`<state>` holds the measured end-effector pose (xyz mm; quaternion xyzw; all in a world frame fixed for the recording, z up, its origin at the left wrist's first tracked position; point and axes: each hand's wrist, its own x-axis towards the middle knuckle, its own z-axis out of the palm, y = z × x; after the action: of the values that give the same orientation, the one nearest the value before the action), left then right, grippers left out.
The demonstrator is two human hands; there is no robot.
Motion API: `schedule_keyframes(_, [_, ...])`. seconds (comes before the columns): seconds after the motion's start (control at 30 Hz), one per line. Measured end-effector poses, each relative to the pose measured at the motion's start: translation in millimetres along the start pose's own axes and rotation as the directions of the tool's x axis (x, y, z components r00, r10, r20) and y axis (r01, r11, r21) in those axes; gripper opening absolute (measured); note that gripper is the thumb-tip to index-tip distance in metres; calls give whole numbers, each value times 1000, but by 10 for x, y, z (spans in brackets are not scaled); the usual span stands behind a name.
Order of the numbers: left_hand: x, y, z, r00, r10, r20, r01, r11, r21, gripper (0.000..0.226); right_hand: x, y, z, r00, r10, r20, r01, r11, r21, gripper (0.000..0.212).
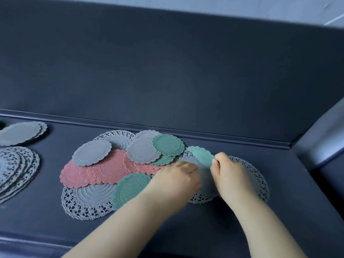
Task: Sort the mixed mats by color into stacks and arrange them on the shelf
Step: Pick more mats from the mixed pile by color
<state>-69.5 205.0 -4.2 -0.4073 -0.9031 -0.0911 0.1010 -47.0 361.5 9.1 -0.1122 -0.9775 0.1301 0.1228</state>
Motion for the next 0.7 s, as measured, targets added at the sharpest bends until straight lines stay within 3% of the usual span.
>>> schedule_keyframes(0.1, [153,187,75,996,30,84,-29,999,-15,33,-31,-6,10,999,31,21,-32,999,27,23])
schedule_keyframes(0.2, [193,234,122,968,-32,251,46,998,-52,49,-58,3,37,999,39,24,-41,995,89,23])
schedule_keyframes(0.33, [212,220,148,947,-11,321,20,999,-25,62,-50,30,53,999,49,13,-50,989,140,20])
schedule_keyframes(0.5, [251,208,174,977,40,209,-28,998,-60,53,-23,63,69,998,63,-8,-60,980,189,19])
schedule_keyframes(0.7, [253,110,286,995,78,-54,-86,983,-161,36,-41,106,73,997,62,-47,-45,951,307,10])
